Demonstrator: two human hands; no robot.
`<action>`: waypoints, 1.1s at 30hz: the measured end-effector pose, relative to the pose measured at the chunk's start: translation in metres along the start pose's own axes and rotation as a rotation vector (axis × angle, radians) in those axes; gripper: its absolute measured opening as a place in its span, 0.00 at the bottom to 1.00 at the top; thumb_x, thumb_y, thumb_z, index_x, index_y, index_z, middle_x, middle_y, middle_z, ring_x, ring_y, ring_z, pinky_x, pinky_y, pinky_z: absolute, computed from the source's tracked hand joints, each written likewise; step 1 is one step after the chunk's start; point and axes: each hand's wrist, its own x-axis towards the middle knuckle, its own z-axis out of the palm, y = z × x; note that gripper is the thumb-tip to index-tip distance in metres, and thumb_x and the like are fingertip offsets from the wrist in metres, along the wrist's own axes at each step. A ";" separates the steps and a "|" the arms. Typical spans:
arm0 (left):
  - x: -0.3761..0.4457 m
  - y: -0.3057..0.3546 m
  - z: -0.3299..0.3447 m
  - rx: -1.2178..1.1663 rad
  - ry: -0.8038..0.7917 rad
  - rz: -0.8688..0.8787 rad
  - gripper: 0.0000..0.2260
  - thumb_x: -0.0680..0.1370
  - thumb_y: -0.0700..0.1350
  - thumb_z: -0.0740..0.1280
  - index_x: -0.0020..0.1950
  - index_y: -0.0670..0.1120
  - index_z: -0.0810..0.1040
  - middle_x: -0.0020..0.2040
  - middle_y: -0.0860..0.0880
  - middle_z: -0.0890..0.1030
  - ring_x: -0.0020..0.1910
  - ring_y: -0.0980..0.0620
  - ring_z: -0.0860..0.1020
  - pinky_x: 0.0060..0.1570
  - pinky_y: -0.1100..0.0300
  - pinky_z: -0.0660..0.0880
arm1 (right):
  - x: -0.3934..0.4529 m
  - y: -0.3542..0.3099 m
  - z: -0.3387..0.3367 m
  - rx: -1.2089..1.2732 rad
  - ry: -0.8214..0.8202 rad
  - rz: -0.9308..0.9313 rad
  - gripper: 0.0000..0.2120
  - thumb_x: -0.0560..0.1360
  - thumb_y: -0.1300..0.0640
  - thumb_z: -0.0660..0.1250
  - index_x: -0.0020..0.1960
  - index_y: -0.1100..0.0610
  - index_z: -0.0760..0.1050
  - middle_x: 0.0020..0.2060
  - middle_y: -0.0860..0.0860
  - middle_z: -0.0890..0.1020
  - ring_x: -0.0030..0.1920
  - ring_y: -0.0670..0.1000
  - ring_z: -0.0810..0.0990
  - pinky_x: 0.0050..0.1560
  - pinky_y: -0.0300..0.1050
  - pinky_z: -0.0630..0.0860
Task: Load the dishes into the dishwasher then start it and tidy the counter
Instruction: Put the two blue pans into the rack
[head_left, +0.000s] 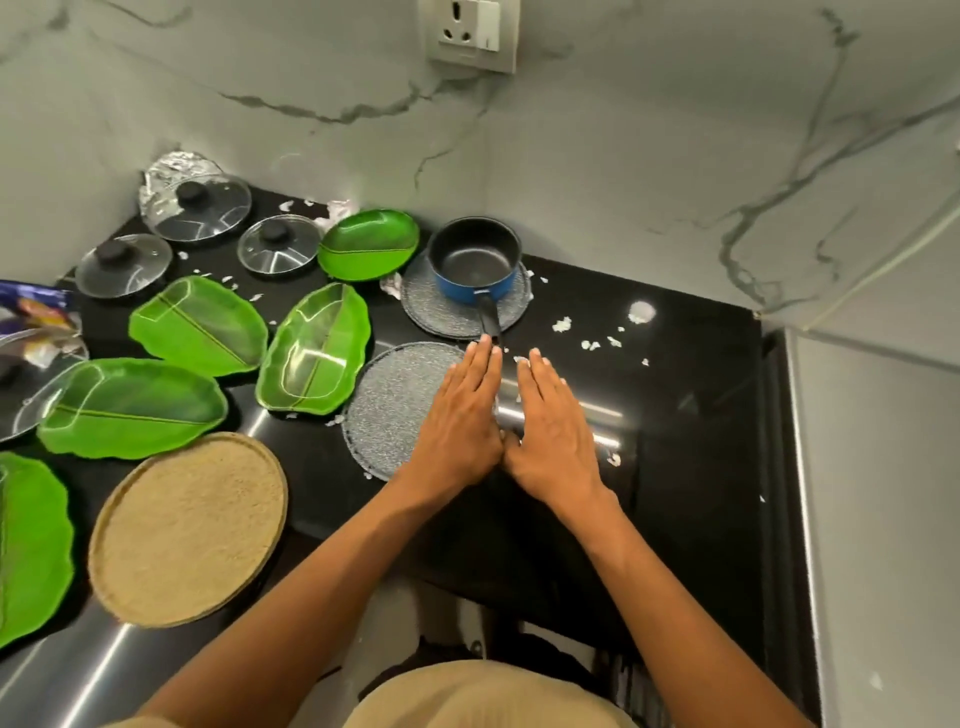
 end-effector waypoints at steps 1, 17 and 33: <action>0.006 -0.004 -0.002 0.017 0.005 -0.012 0.37 0.74 0.39 0.62 0.81 0.41 0.50 0.82 0.44 0.48 0.81 0.49 0.45 0.79 0.51 0.47 | 0.010 -0.001 0.001 0.002 -0.011 -0.020 0.39 0.77 0.55 0.65 0.82 0.60 0.51 0.82 0.55 0.51 0.81 0.51 0.47 0.81 0.49 0.47; 0.070 -0.012 -0.006 0.010 -0.195 -0.278 0.36 0.77 0.39 0.63 0.82 0.45 0.50 0.82 0.47 0.53 0.80 0.51 0.51 0.79 0.55 0.49 | 0.149 0.019 0.042 1.306 -0.130 0.585 0.11 0.78 0.70 0.61 0.51 0.59 0.80 0.41 0.53 0.85 0.45 0.53 0.82 0.45 0.43 0.77; 0.054 -0.012 -0.036 0.063 0.173 -0.043 0.31 0.72 0.33 0.50 0.76 0.38 0.67 0.77 0.41 0.65 0.78 0.45 0.61 0.78 0.51 0.55 | 0.129 0.009 0.028 1.290 -0.218 0.534 0.09 0.77 0.70 0.68 0.57 0.67 0.81 0.37 0.58 0.81 0.36 0.54 0.77 0.37 0.42 0.77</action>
